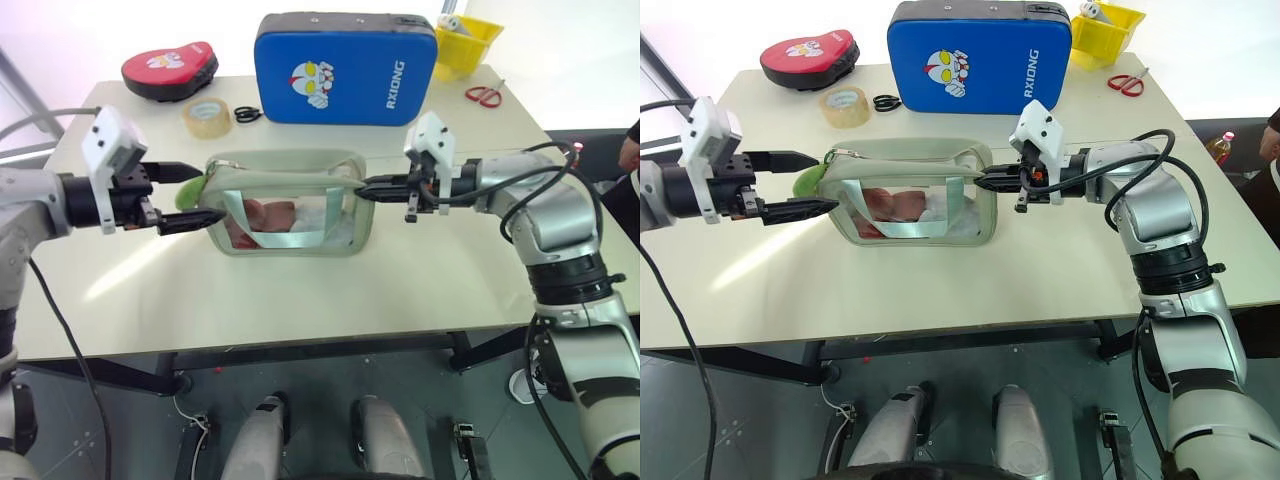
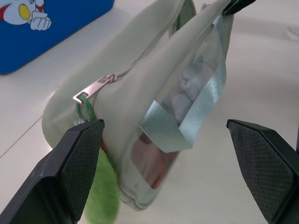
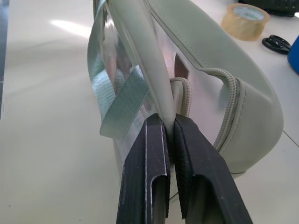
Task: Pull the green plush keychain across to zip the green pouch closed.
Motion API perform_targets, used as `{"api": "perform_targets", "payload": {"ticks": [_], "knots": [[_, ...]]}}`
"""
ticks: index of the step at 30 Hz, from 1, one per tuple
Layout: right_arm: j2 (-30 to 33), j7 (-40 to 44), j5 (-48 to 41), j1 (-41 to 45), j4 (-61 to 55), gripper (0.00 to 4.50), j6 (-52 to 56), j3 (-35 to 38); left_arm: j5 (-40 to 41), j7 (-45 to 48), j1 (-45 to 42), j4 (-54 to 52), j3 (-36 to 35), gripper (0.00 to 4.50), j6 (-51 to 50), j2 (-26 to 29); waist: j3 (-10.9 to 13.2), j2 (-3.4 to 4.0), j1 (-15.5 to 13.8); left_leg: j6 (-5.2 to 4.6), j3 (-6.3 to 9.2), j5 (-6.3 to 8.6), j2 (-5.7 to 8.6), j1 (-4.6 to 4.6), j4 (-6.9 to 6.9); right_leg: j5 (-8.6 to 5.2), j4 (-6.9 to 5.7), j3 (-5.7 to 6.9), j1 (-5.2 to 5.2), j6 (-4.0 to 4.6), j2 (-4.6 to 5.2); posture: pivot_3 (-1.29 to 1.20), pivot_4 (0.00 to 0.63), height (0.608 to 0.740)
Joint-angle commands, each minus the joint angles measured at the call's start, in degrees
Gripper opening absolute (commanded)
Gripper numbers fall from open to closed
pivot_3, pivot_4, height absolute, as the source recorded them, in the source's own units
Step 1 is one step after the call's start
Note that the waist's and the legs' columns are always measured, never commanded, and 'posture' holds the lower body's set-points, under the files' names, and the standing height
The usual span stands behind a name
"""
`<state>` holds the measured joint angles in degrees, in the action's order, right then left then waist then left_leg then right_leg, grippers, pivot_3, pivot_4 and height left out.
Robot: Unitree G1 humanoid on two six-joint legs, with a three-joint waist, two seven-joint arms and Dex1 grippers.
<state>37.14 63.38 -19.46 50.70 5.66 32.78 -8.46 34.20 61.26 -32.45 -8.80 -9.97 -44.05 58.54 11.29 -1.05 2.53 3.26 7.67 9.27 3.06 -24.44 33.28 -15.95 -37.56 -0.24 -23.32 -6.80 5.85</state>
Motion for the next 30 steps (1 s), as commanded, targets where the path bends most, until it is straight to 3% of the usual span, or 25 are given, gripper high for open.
{"api": "perform_targets", "payload": {"ticks": [1, 4, 8, 22, 25, 30], "knots": [[0.48, 0.34, -1.48, 0.19, -3.82, 0.03, 0.97, 1.80, -1.57, -0.48, -2.04, 4.35, -3.78, 4.50, 1.93, 2.88, 0.00, 0.00, 0.00, 0.00, 0.01, 0.00, 0.00, 0.00, 0.00, 0.00, 0.00, 0.00, 0.00, 0.00, 0.00, 0.00, 0.150, 0.740], [1.36, 2.23, -3.43, -0.82, -7.84, 0.03, 2.90, 1.94, -1.93, 0.62, -0.43, 11.73, -6.26, 4.50, 2.46, 4.58, 0.00, 0.00, 0.27, 0.00, 0.01, 0.00, -0.01, 0.00, -0.01, 0.00, -0.02, 0.00, -0.02, 0.00, -0.02, 0.00, 0.150, 0.740], [2.06, 2.55, -3.29, -1.00, -9.01, 0.03, 3.31, 1.83, -1.06, 1.50, 3.20, 13.62, -7.03, 4.50, 2.87, 3.37, -0.01, 0.02, 0.12, -0.01, -0.02, 0.00, -0.01, 0.02, -0.05, 0.00, -0.04, -0.02, -0.05, 0.00, 0.00, 0.00, 0.150, 0.740], [2.03, 2.80, -2.07, -0.01, -6.63, 0.03, 2.20, 1.26, -4.18, -3.88, -0.61, 16.42, -2.75, 4.50, 6.67, -6.88, -0.02, -0.01, -0.07, 0.01, 0.01, -0.01, 0.00, 0.01, 0.06, 0.01, -0.04, -0.02, 0.00, 0.00, 0.00, 0.00, 0.150, 0.740], [2.12, 2.80, -1.87, 0.10, -6.39, 0.00, 1.98, 1.39, -3.95, -3.90, -1.48, 16.47, -2.77, 3.64, 6.54, -7.23, -0.02, -0.01, 0.05, 0.01, 0.00, -0.01, 0.00, 0.01, 0.05, 0.01, -0.06, -0.02, -0.02, 0.00, 0.00, 0.00, 0.150, 0.740], [2.05, 2.50, -1.67, 0.01, -6.10, 0.00, 1.64, 1.52, -4.85, -1.99, -1.26, 16.31, -2.07, 1.06, 6.81, -5.63, -0.02, -0.01, -0.01, 0.01, 0.00, -0.01, 0.00, 0.01, 0.05, 0.01, -0.09, -0.02, -0.02, 0.00, 0.00, 0.00, 0.150, 0.740]]}}
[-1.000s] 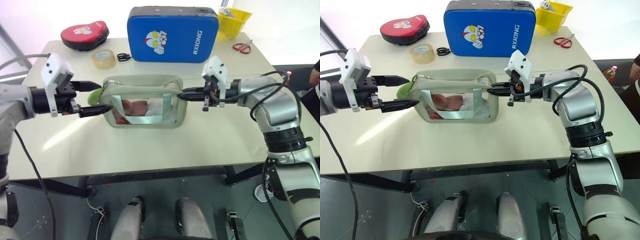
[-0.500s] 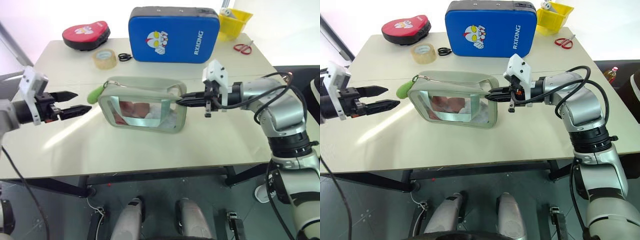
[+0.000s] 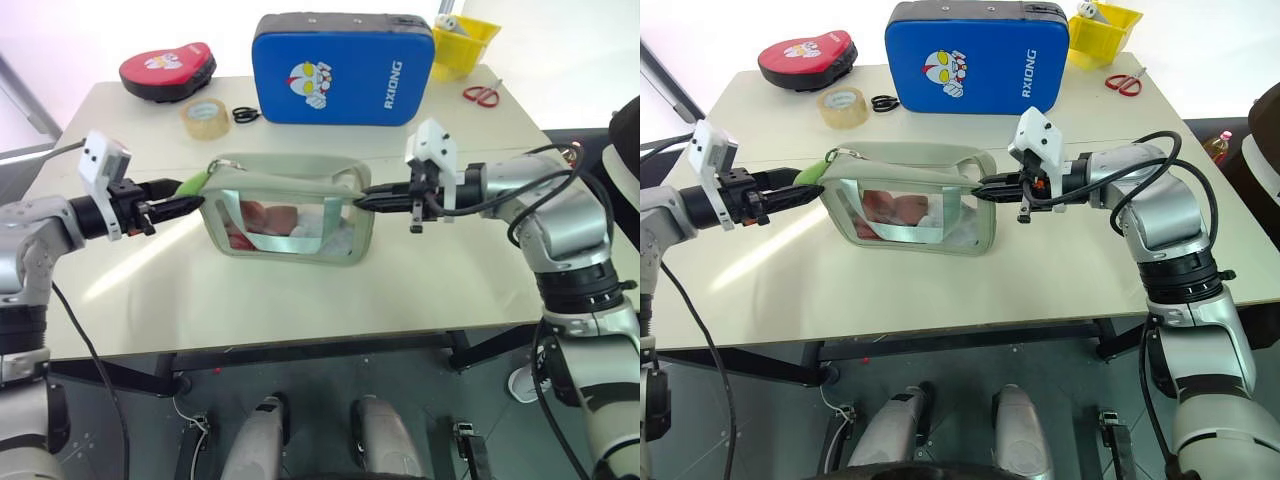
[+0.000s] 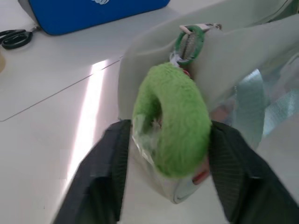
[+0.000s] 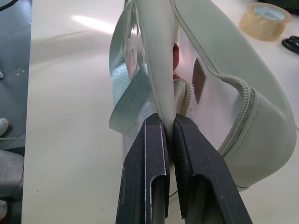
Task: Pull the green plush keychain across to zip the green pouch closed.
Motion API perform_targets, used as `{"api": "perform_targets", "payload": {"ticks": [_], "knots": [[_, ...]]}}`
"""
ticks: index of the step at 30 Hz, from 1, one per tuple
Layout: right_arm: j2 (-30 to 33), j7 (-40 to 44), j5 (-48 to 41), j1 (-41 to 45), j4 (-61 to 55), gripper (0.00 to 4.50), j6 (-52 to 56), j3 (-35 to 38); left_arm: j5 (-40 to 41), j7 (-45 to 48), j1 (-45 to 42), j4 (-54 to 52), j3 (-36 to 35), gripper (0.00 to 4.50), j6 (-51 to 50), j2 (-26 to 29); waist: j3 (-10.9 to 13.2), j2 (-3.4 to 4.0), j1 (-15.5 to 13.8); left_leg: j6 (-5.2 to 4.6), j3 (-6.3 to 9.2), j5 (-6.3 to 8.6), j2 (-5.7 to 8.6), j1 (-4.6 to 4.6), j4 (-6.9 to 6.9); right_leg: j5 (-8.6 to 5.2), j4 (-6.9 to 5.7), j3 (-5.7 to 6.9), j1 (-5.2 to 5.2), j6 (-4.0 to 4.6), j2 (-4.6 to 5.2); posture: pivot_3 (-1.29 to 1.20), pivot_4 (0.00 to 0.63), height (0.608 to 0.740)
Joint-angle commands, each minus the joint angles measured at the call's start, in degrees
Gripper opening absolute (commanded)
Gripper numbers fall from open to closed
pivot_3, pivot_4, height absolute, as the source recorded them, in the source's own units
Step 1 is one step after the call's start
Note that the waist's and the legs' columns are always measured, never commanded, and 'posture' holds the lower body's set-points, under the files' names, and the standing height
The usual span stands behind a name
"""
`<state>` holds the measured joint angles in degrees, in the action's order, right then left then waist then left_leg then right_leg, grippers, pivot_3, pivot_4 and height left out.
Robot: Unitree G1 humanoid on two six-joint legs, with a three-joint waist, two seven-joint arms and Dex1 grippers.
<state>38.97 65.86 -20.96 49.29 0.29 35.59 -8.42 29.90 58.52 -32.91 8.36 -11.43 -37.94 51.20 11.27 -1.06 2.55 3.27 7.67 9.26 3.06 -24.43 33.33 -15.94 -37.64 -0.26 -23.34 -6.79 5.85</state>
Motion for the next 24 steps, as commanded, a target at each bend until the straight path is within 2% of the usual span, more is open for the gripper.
{"api": "perform_targets", "payload": {"ticks": [1, 2, 11, 16, 24], "knots": [[0.23, -0.04, -0.22, 1.37, -0.81, 0.00, -1.17, 1.52, -0.57, 0.87, -0.86, -0.83, -0.63, 0.55, 0.67, 1.83, 0.00, 0.00, -0.03, 0.00, 0.00, 0.00, 0.00, 0.00, 0.00, 0.00, 0.00, 0.00, 0.00, 0.00, 0.00, 0.00, 0.150, 0.740], [0.23, -0.10, -0.27, 1.33, -0.89, 0.00, -1.15, 1.56, -0.70, 0.99, -0.95, -0.73, -0.59, 0.01, 0.78, 1.93, 0.00, 0.00, -0.03, 0.00, 0.00, 0.00, 0.00, 0.00, 0.00, 0.00, 0.00, 0.00, 0.00, 0.00, 0.00, 0.00, 0.150, 0.740], [0.20, -0.43, -0.08, 1.12, -1.06, 0.00, -1.60, 1.61, 3.49, -1.27, -10.42, -1.34, -2.69, 0.01, -3.84, 0.07, 0.00, 0.00, -0.06, 0.00, 0.01, 0.00, 0.01, -0.02, 0.09, 0.00, -0.02, 0.01, 0.02, 0.00, 0.00, 0.00, 0.150, 0.740], [-0.05, -0.40, 0.24, 1.28, -0.74, 0.00, -2.05, 1.41, 5.18, 0.96, -11.92, -6.33, 0.15, 0.01, -5.31, -0.32, 0.00, 0.00, 0.11, 0.00, 0.00, 0.00, 0.01, -0.01, 0.09, 0.00, -0.06, 0.01, 0.01, -0.01, 0.00, 0.00, 0.150, 0.740], [-0.61, -0.78, 0.71, 1.62, -0.55, 0.00, -2.46, 1.27, -4.44, 3.05, -12.25, -6.22, 10.00, 0.01, 4.67, -1.02, 0.00, 0.00, -0.01, 0.00, 0.00, 0.00, 0.02, -0.01, 0.16, 0.00, -0.20, 0.00, 0.00, -0.01, 0.00, 0.00, 0.150, 0.740]]}}
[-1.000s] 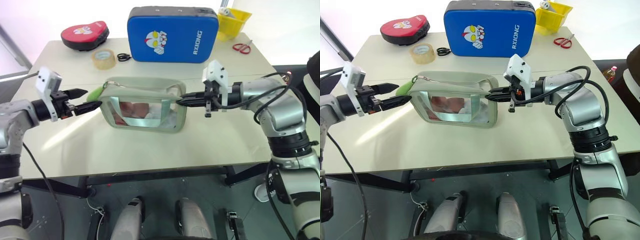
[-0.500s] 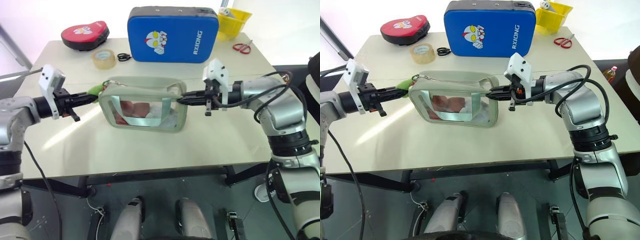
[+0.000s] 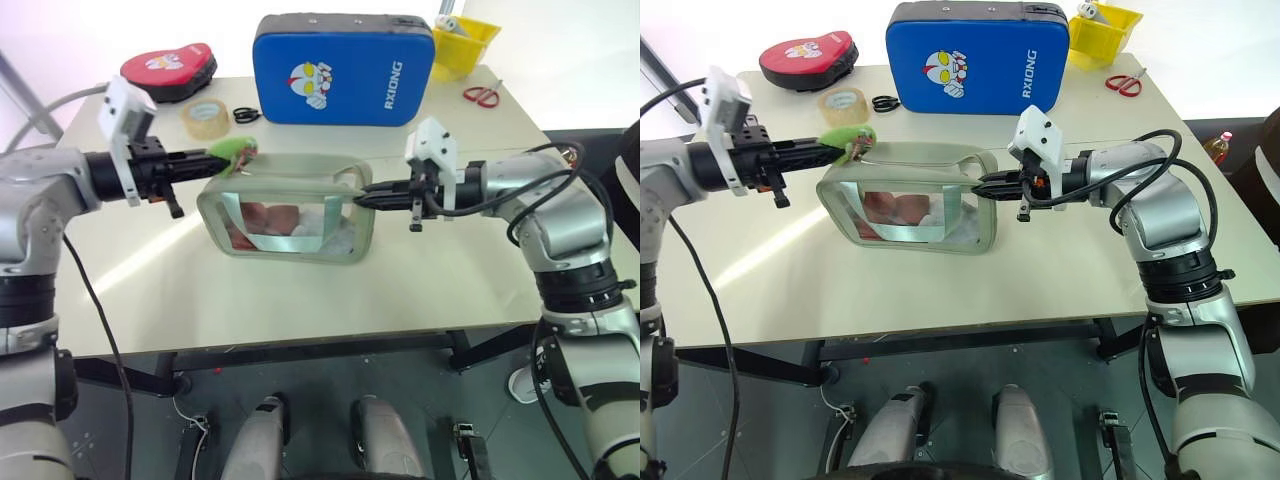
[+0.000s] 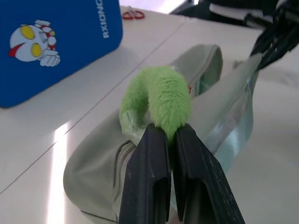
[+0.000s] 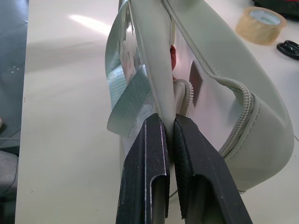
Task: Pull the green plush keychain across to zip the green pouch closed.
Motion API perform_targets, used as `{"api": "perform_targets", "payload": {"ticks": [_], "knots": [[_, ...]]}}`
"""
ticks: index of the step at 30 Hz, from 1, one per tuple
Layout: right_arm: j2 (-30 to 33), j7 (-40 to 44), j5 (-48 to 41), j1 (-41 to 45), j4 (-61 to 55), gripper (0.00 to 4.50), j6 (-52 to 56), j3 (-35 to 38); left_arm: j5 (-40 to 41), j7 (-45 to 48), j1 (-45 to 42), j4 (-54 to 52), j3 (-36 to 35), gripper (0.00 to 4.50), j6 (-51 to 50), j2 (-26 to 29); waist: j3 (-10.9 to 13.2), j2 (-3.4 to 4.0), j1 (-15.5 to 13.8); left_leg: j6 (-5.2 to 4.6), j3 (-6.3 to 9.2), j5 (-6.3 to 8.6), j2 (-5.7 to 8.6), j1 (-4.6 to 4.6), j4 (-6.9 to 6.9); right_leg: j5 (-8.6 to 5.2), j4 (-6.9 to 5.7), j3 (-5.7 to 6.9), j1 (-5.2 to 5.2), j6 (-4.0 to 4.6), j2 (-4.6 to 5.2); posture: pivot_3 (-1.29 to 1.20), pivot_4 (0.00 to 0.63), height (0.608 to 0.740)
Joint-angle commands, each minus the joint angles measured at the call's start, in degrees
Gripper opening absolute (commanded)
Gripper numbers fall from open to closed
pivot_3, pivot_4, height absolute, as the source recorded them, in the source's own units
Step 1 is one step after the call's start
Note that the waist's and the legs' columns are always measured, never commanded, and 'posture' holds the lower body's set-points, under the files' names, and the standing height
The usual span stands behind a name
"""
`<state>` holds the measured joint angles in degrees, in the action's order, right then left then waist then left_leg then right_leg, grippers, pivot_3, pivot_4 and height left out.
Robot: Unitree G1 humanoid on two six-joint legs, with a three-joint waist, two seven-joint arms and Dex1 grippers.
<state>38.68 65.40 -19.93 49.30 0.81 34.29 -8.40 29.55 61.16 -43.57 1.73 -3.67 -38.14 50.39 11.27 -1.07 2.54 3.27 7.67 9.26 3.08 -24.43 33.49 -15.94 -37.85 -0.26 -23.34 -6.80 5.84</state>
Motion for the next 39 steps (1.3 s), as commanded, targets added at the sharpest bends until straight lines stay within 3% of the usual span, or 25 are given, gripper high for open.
{"api": "perform_targets", "payload": {"ticks": [1, 4, 5, 7, 12, 13, 21, 31, 34, 39], "knots": [[-0.35, -0.36, -0.29, 1.59, -1.12, 0.00, -1.16, 1.28, -5.29, 0.30, -2.11, 1.20, 3.08, 0.01, 6.10, -0.54, 0.00, 0.00, -0.03, 0.00, 0.00, 0.00, 0.00, 0.00, 0.01, 0.00, -0.01, 0.00, 0.00, 0.00, 0.00, 0.00, 0.150, 0.740], [-0.30, -0.70, -0.18, 1.34, -1.38, 0.00, -1.23, 1.42, -7.64, 0.18, -3.38, 3.40, 4.18, 0.01, 9.45, -2.01, 0.00, 0.00, -0.02, 0.00, 0.00, 0.00, 0.00, -0.01, 0.06, 0.00, -0.03, 0.00, 0.00, 0.00, 0.00, 0.00, 0.150, 0.740], [-0.24, -0.83, -0.20, 1.22, -1.57, 0.00, -1.16, 1.49, -7.83, 0.44, -3.68, 3.89, 4.21, 0.73, 9.84, -2.32, 0.00, 0.00, 0.00, 0.00, 0.00, 0.00, 0.01, -0.01, 0.07, 0.00, -0.04, 0.00, 0.00, 0.00, 0.00, 0.00, 0.150, 0.740], [-0.10, -0.98, -0.28, 1.02, -1.86, 0.00, -1.02, 1.61, -7.54, 1.38, -4.17, 4.18, 4.04, 1.59, 9.66, -2.40, 0.00, 0.00, 0.03, 0.00, 0.00, 0.00, 0.00, 0.00, 0.07, 0.00, -0.05, 0.00, 0.00, 0.00, 0.00, 0.00, 0.150, 0.740], [0.28, -1.15, -0.37, 0.67, -2.11, 0.00, -0.88, 1.81, -6.05, 3.86, -6.18, 3.87, 2.33, 4.23, 6.78, -0.56, 0.00, 0.00, 0.03, 0.00, 0.00, 0.00, 0.00, -0.01, 0.09, 0.00, -0.07, 0.00, -0.01, 0.00, 0.00, 0.00, 0.150, 0.740], [0.30, -1.15, -0.34, 0.67, -2.03, 0.00, -0.91, 1.80, -6.68, 4.79, -6.09, 4.06, 2.35, 4.46, 7.38, 0.66, 0.00, 0.00, 0.13, 0.00, 0.00, 0.00, 0.00, -0.01, 0.09, 0.00, -0.07, 0.00, -0.01, 0.00, 0.00, 0.00, 0.150, 0.740], [0.34, -0.82, -0.22, 0.99, -1.34, 0.00, -1.37, 1.75, -6.83, 7.95, -1.38, 5.42, -0.68, 4.46, 7.12, 9.37, 0.00, 0.01, 0.14, -0.01, 0.00, 0.01, 0.00, -0.01, 0.07, -0.01, -0.12, 0.00, -0.05, -0.01, 0.00, 0.00, 0.150, 0.740], [0.24, -0.23, -0.19, 1.80, -0.85, 0.00, -1.27, 1.38, -10.20, 4.55, 4.23, 5.76, 1.97, 4.46, 10.37, 4.79, 0.00, 0.00, -0.05, -0.01, 0.01, 0.01, 0.00, -0.02, 0.13, -0.01, -0.14, 0.00, -0.03, 0.00, 0.00, 0.00, 0.150, 0.740], [0.46, -0.17, -0.18, 1.68, -1.24, 0.00, -1.00, 1.46, -11.98, 3.99, 4.30, 7.80, 2.73, 3.59, 12.64, 3.44, 0.00, 0.00, 0.00, -0.01, 0.01, 0.01, 0.00, -0.02, 0.13, -0.01, -0.14, 0.00, -0.03, 0.00, 0.00, 0.00, 0.150, 0.740], [1.02, -0.32, -0.33, 1.21, -2.17, 0.00, -0.36, 1.80, -13.01, 4.97, 3.88, 9.76, 2.91, 1.10, 14.30, 2.98, 0.00, 0.00, 0.02, -0.01, 0.01, 0.01, 0.00, -0.01, 0.12, -0.01, -0.16, 0.00, -0.05, 0.00, -0.01, 0.00, 0.150, 0.740]]}}
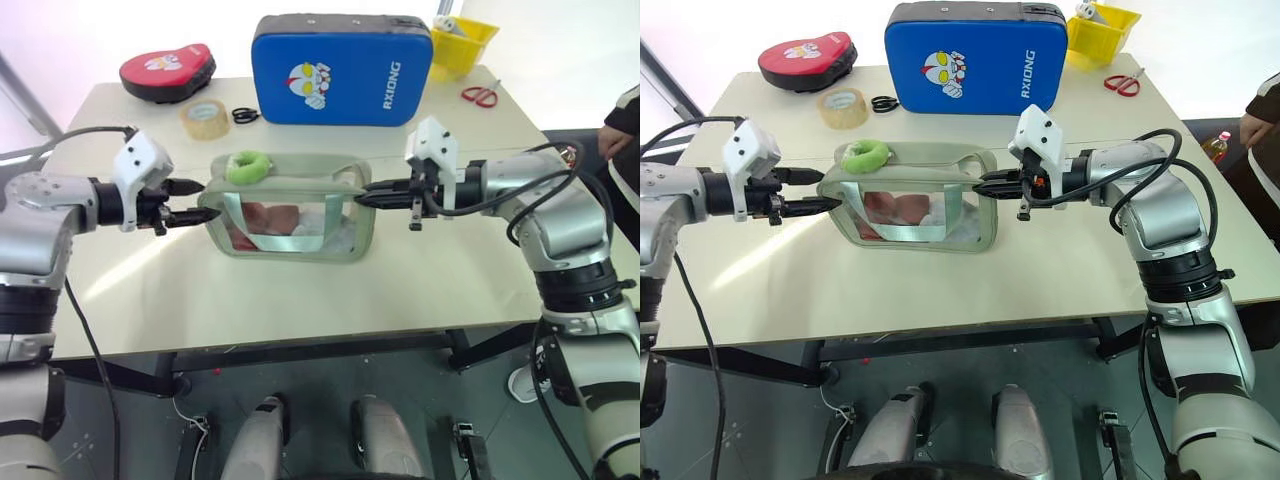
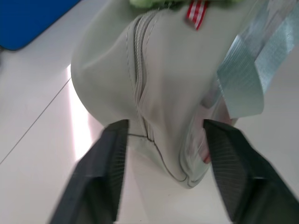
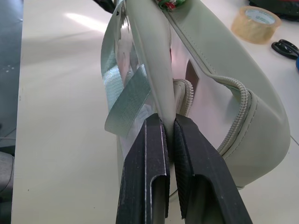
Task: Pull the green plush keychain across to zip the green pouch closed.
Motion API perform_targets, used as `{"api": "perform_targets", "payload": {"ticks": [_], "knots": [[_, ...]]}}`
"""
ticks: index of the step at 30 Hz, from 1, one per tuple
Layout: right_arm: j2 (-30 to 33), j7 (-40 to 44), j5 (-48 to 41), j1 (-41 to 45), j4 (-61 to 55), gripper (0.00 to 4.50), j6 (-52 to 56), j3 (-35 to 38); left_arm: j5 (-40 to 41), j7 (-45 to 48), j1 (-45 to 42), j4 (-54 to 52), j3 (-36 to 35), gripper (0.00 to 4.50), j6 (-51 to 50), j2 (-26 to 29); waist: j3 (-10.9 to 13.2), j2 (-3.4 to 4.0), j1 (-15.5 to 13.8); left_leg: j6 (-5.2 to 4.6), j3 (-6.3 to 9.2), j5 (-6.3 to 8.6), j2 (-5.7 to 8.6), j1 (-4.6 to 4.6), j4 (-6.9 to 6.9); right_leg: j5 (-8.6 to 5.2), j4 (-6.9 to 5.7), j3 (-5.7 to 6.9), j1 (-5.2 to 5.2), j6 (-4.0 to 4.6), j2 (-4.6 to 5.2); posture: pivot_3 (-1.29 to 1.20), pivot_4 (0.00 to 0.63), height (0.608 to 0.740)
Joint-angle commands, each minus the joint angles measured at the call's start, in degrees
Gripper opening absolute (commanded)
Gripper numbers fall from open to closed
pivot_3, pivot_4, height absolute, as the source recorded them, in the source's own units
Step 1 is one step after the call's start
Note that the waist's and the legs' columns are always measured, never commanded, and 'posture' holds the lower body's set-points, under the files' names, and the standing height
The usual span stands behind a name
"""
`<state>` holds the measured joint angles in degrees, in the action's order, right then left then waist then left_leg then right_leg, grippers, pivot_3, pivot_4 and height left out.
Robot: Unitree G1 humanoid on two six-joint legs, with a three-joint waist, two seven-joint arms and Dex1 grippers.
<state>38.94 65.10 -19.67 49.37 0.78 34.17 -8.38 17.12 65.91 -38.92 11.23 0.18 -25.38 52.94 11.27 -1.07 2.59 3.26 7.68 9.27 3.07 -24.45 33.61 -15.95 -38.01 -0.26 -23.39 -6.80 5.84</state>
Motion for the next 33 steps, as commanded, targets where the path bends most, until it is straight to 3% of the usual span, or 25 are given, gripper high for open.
{"api": "perform_targets", "payload": {"ticks": [1, 2, 3, 12, 17, 22, 26, 33], "knots": [[0.78, -0.12, -0.64, 1.05, -2.32, 0.00, -0.11, 1.83, -0.80, 0.41, -0.97, 0.69, -0.91, 0.61, 1.86, 0.41, 0.00, 0.00, -0.04, 0.00, 0.00, 0.00, 0.00, 0.00, 0.00, 0.00, 0.01, 0.00, 0.00, 0.00, 0.00, 0.00, 0.150, 0.740], [0.79, -0.20, -0.66, 0.99, -2.43, 0.00, -0.05, 1.85, -0.97, 0.56, -1.16, 1.07, -0.89, 0.12, 2.10, 0.36, 0.00, 0.00, -0.05, 0.00, 0.00, 0.00, 0.00, 0.00, 0.01, 0.00, 0.01, 0.00, 0.01, 0.00, 0.00, 0.00, 0.150, 0.740], [0.75, -0.29, -0.73, 0.93, -2.58, 0.00, 0.08, 1.89, -0.93, 0.59, -1.36, 1.43, -1.01, 0.03, 2.19, 0.17, 0.00, 0.00, -0.06, 0.00, 0.00, 0.00, 0.00, 0.00, 0.01, 0.00, 0.01, 0.00, 0.01, 0.00, 0.00, 0.00, 0.150, 0.740], [0.24, -0.73, -0.69, 1.92, -1.29, 0.00, -0.05, 1.91, 3.67, 0.55, -2.45, -0.70, -4.58, 0.03, -3.35, -0.34, 0.00, 0.00, -0.01, 0.00, 0.00, 0.00, 0.01, -0.01, 0.03, 0.00, 0.01, 0.00, 0.02, 0.00, 0.00, 0.00, 0.150, 0.740], [-0.05, -0.67, -0.28, 2.79, 0.22, 1.97, -0.79, 1.67, 5.18, 0.76, -1.74, -2.13, -6.51, 0.00, -5.87, 0.95, 0.00, 0.00, 0.04, 0.00, 0.00, 0.00, 0.00, -0.01, 0.02, 0.00, -0.01, 0.00, 0.00, 0.00, 0.00, 0.00, 0.150, 0.740], [1.10, 0.96, -0.35, 5.32, 1.61, 4.48, -1.28, 1.99, 5.90, 0.62, 1.05, -4.25, -7.91, 0.00, -6.81, 2.24, 0.00, 0.01, 0.04, 0.00, 0.00, 0.00, 0.00, 0.00, 0.01, 0.00, -0.01, 0.00, 0.00, 0.00, 0.00, 0.00, 0.150, 0.740], [-1.85, -0.31, -3.43, 10.67, -0.73, 4.48, 1.74, 3.05, 6.51, 0.30, 3.76, -6.35, -8.81, 0.00, -7.62, 2.75, 0.01, 0.02, 0.17, 0.00, 0.00, 0.00, -0.01, -0.01, 0.00, 0.00, -0.01, -0.01, -0.03, 0.00, 0.00, 0.00, 0.150, 0.740], [-16.32, -9.30, -1.00, 11.35, -6.17, 4.48, -0.31, -3.33, 6.48, -1.64, 6.79, -8.40, -8.56, 0.00, -7.45, 1.55, -0.01, -0.01, 0.03, 0.01, 0.04, 0.00, -0.03, 0.01, -0.05, 0.00, -0.01, -0.01, -0.03, 0.01, -0.02, 0.00, 0.150, 0.740]]}}
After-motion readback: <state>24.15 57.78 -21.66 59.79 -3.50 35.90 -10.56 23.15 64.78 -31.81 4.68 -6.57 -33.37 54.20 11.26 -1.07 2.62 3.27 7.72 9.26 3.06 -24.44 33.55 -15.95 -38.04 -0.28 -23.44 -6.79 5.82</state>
